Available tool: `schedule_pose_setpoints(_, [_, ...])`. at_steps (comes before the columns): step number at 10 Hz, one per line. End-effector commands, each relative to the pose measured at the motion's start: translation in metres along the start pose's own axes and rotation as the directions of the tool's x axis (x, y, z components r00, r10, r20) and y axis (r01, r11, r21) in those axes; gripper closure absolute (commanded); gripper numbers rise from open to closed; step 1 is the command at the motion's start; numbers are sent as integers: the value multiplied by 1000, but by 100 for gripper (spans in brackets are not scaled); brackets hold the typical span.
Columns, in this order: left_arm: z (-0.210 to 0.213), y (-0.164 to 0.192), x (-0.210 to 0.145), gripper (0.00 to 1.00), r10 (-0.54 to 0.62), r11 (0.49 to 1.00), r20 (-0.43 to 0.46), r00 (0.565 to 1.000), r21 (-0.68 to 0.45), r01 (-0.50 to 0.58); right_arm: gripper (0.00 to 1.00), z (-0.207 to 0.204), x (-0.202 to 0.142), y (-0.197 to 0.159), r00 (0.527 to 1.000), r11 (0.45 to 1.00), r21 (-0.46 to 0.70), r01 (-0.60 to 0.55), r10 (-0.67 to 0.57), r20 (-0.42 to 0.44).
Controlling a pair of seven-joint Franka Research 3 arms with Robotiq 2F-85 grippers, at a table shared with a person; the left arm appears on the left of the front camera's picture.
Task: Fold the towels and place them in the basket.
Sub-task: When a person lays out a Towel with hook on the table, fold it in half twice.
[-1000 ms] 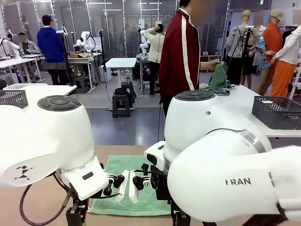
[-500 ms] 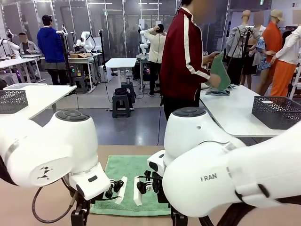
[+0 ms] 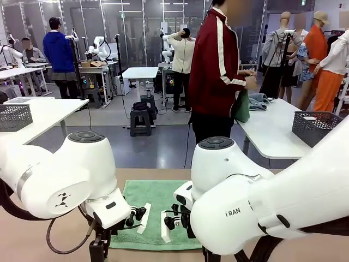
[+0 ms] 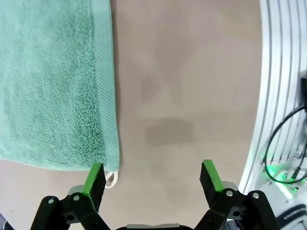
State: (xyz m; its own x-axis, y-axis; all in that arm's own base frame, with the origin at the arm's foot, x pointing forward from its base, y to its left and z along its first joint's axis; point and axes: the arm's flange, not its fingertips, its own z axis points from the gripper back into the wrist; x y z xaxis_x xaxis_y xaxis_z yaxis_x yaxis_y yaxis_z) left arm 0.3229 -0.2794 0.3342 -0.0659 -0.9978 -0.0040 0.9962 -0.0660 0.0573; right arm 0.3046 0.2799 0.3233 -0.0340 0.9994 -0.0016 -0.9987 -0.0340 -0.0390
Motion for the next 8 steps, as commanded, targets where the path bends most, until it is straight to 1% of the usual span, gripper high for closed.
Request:
schedule_pose_setpoints(1, [-12,13,-2,0,-9,1000,24,1000,3,9,0,-7,-6,-16,1000,999,-33,-28,28,6])
schedule_pose_setpoints(4, [-25,28,-8,0,6,999,33,999,33,-8,0,-14,-16,-32,999,998,-54,-32,32,3])
schedule_pose_setpoints(8, [-39,40,-13,0,12,999,23,1000,33,-13,0,-24,-18,-42,1000,997,-73,-2,2,4])
